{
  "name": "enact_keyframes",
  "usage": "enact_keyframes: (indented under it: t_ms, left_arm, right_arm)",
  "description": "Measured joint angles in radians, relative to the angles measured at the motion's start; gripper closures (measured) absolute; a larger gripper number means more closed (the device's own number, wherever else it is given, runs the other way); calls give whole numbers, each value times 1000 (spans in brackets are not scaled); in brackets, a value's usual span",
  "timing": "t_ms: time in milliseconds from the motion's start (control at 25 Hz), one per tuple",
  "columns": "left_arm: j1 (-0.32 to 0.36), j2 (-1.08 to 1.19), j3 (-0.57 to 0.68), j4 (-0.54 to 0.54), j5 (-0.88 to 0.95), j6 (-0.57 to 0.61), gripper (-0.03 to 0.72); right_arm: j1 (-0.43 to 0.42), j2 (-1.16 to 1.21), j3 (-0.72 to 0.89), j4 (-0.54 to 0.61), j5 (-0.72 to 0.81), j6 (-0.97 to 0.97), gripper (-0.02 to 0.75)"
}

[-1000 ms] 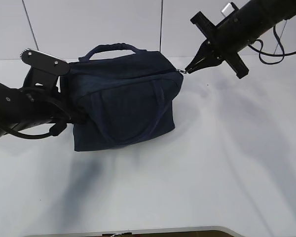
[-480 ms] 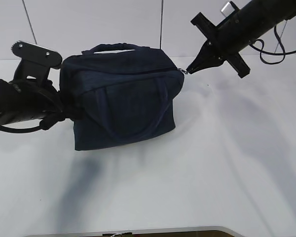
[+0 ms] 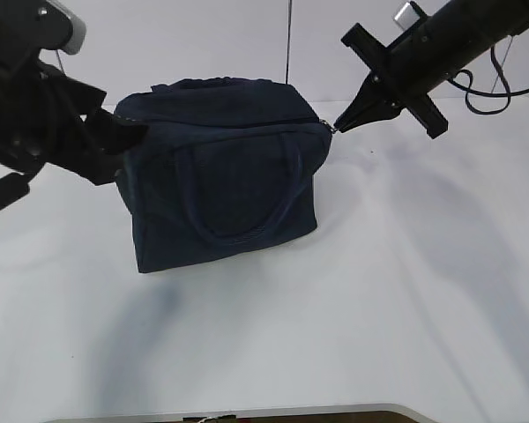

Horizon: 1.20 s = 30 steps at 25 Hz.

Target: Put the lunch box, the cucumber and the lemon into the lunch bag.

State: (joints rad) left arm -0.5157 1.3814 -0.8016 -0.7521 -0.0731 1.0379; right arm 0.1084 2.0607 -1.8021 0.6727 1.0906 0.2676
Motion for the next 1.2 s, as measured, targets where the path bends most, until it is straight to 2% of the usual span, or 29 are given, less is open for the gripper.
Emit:
enact_keyframes:
  t_ms: [120, 240, 360, 840, 960, 1200]
  left_arm:
    - [-24, -50, 0, 130, 28, 0, 235]
    - [-68, -38, -42, 202, 57, 2, 235]
    - [-119, 28, -140, 245, 73, 3, 235]
    - [-189, 351, -517, 262, 326, 5, 235]
    - [-195, 376, -561, 262, 404, 13, 235]
    - [-195, 395, -569, 273, 510, 34, 235]
  right_arm:
    - [0, 0, 0, 0, 0, -8, 733]
    - [0, 0, 0, 0, 0, -13, 733]
    - [0, 0, 0, 0, 5, -14, 733]
    - [0, 0, 0, 2, 15, -38, 733]
    - [0, 0, 0, 2, 15, -39, 733]
    - [0, 0, 0, 2, 15, -41, 733]
